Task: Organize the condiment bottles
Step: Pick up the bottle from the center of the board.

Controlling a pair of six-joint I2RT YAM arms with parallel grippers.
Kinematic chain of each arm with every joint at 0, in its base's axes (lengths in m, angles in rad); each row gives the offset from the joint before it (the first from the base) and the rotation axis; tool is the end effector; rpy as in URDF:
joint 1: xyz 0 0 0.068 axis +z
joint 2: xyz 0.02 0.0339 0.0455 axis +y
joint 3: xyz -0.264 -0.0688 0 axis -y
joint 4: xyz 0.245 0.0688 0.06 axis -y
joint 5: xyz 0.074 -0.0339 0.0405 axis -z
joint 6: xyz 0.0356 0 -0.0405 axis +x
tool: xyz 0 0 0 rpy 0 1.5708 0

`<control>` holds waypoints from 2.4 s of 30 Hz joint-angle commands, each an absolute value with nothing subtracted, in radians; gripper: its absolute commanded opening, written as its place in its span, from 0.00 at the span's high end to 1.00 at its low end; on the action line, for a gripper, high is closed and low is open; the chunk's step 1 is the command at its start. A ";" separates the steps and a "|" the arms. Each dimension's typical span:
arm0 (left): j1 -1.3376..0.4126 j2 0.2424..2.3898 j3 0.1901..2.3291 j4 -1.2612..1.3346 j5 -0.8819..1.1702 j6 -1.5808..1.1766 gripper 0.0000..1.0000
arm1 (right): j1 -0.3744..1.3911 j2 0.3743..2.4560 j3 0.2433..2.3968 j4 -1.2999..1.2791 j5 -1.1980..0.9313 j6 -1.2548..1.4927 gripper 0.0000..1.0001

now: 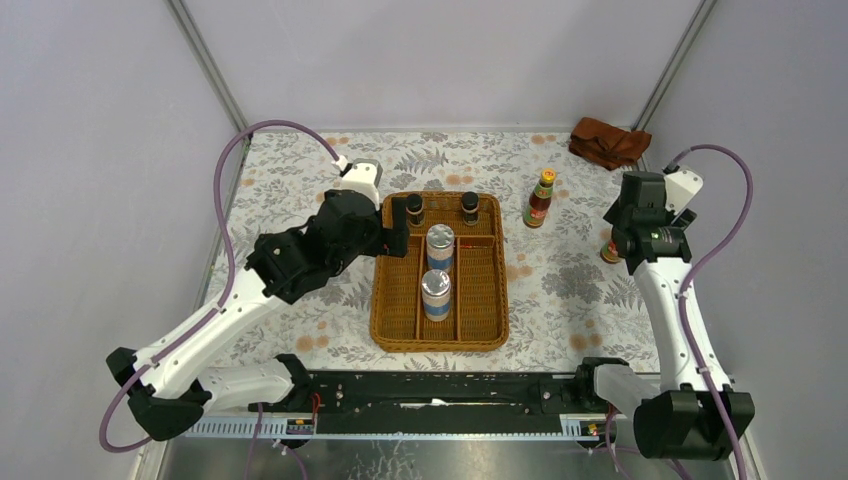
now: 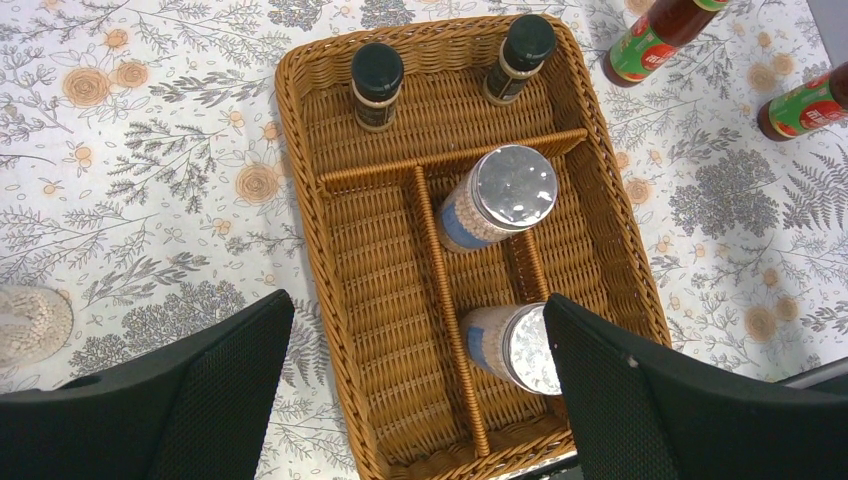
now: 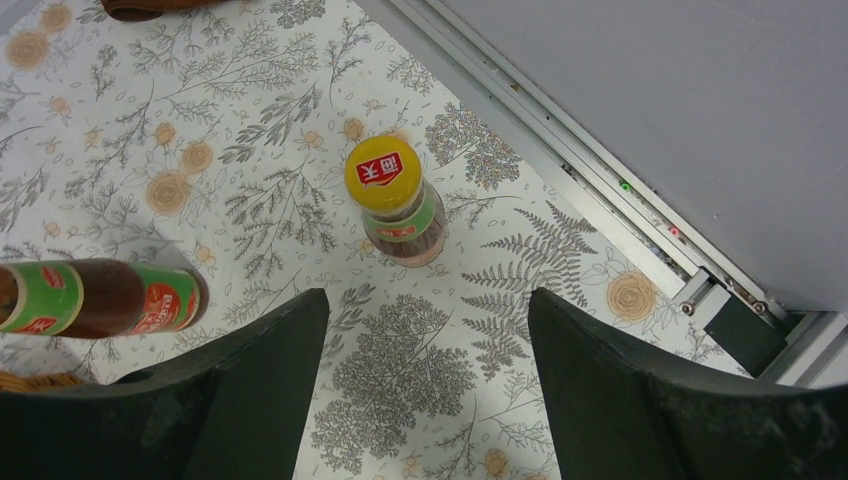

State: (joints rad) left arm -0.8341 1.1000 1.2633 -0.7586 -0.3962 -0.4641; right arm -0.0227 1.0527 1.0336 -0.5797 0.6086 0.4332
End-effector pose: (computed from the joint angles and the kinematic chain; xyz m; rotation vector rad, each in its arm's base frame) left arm 0.1585 -0.1542 0.3879 0.1682 2.1268 -0.3410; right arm 0.2201 -0.0254 0.3400 0.7941 1.9190 -0.4093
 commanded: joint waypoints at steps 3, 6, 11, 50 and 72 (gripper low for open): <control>-0.795 1.100 1.247 -0.699 -0.350 -0.427 0.01 | -0.056 1.106 1.024 -0.464 0.574 0.439 0.20; -0.779 1.105 1.244 -0.692 -0.337 -0.419 0.01 | -0.068 1.127 1.026 -0.440 0.567 0.433 0.20; -0.758 1.114 1.243 -0.683 -0.321 -0.410 0.01 | -0.086 1.162 1.030 -0.414 0.551 0.424 0.21; -0.618 1.160 1.231 -0.638 -0.214 -0.382 0.01 | -0.124 1.278 1.045 -0.341 0.526 0.403 0.39; -0.603 1.163 1.225 -0.630 -0.203 -0.382 0.01 | -0.140 1.287 1.028 -0.331 0.545 0.390 0.48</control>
